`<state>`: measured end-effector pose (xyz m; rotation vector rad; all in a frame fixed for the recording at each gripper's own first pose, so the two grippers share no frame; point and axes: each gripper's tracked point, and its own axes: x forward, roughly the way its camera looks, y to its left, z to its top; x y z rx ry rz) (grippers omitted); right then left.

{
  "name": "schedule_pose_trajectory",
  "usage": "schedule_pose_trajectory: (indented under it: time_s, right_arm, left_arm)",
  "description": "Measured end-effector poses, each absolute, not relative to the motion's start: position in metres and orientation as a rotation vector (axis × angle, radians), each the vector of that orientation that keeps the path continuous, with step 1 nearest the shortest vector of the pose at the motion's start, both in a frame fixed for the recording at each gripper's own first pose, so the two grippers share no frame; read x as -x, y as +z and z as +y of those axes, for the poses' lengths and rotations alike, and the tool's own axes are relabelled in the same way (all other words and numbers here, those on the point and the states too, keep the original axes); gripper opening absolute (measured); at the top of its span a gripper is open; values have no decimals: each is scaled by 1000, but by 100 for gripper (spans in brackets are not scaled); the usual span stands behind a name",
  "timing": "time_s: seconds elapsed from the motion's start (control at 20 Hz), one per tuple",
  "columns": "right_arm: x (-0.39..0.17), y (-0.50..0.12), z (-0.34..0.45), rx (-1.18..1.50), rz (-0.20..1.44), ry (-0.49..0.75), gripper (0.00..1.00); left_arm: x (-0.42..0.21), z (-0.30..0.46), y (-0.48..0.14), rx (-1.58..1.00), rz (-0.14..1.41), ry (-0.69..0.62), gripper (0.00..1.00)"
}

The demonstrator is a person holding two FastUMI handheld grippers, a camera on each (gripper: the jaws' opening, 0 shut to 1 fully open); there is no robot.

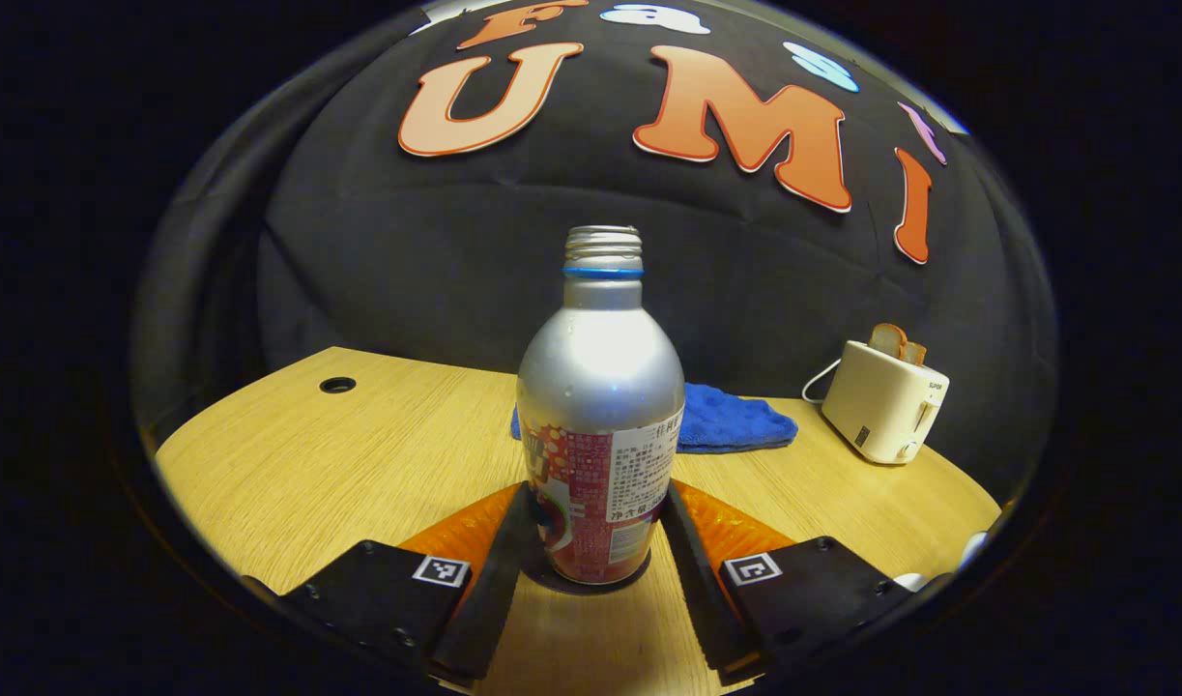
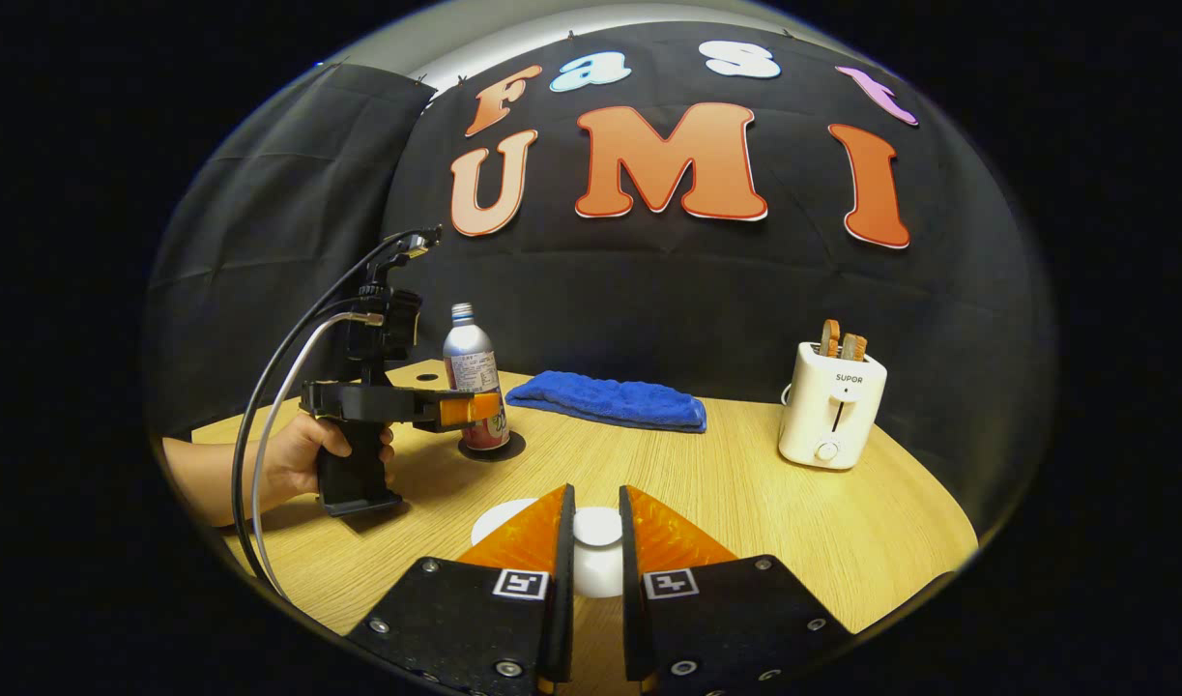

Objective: Open the teacup lid with one hand, grasp the water bottle and pour water into the teacup with the other hand; after pouring, place the water bottle on the coaster and then close the teacup lid.

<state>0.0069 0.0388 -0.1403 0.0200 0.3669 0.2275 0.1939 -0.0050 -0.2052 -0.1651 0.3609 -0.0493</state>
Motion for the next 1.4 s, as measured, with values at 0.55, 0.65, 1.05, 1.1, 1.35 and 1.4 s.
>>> schedule_pose_trajectory:
  time_s: [0.55, 0.65, 1.05, 1.1, 1.35, 1.4]
  right_arm:
    - [-15, -151, 70, -32, 364, 288, 22]
    - [-17, -155, 77, -40, 372, 299, 22]
    - [-32, -171, 92, -65, 388, 322, 22]
    - [-34, -173, 93, -66, 388, 322, 22]
    - [-34, -183, 93, -58, 398, 318, 22]
    - [-34, -184, 94, -54, 396, 321, 23]
  left_arm:
    - [-171, -16, -224, 52, 434, -89, 99]
    - [-162, -21, -212, 4, 383, -104, 98]
    - [-112, -17, -170, -57, 279, -92, 97]
    - [-106, -16, -165, -59, 259, -86, 99]
    - [-84, -2, -139, -59, 190, -56, 99]
    - [-81, 1, -139, -60, 191, -50, 99]
